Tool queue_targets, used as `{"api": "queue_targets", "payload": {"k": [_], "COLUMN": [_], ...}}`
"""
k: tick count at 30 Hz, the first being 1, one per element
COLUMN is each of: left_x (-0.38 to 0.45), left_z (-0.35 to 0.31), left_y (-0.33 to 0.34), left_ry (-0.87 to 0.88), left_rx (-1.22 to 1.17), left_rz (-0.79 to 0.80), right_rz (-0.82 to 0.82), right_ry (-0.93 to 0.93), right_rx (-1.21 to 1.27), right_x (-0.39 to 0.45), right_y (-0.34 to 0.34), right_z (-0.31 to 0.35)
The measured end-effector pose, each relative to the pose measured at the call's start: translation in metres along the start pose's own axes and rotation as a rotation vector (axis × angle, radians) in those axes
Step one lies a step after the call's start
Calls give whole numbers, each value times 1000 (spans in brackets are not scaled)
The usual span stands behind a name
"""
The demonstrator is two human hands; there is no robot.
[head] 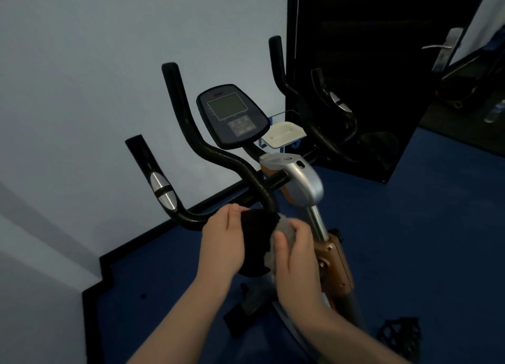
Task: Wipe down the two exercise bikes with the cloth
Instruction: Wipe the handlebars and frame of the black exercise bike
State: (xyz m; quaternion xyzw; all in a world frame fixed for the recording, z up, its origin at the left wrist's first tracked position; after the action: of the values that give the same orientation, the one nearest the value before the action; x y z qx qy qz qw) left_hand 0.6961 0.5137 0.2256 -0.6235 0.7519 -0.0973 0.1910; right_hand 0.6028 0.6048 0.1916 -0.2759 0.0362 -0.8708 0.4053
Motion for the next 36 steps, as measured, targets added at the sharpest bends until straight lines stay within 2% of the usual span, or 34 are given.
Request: {"api": "queue_targets", "payload": {"k": [3,8,14,17,21,27,29,32,36], "left_x": [1,-2,-3,-6,-6,-15,-20,-23,-28], "left_z": [-2,0,-2,0,-3,5,11,18,19], "left_y": [0,0,0,1,1,3,4,4,6], "left_ry": [12,-10,-34,-83,-98,-99,-48,19,74], "left_rx": [19,22,-61,-166,-195,-228,-209,-199,-253], "left_rz": [-8,-9,-28,-67,-67,-93,-109,-132,-183], "right_rz": [-52,-99,-85,29,197,379,369,232,385], "right_ry": [-46,145,7,-28,-169,-94,-174,-366,-550], "right_rx": [27,150,43,-50,-259,-162,-177,-99,-153], "right_x": [22,-16,10,5,36,41,49,62,71], "right_y": [3,13,5,-1,-10,-30,-41,-44,-21], "right_z": [2,4,9,10,13,18,19,31,33]}}
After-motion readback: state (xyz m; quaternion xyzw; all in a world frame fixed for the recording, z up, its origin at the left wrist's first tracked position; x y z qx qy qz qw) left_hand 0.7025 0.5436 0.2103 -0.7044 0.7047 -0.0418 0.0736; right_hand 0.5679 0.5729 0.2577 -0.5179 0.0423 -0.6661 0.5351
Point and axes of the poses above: each hand's wrist, its own x-axis towards the middle knuckle, its own y-axis out of the palm, z = x × y, the point moved 1 cm from there along x, towards the middle knuckle, and after that the axes turned 14 degrees about -y, right-handed, at the moved point
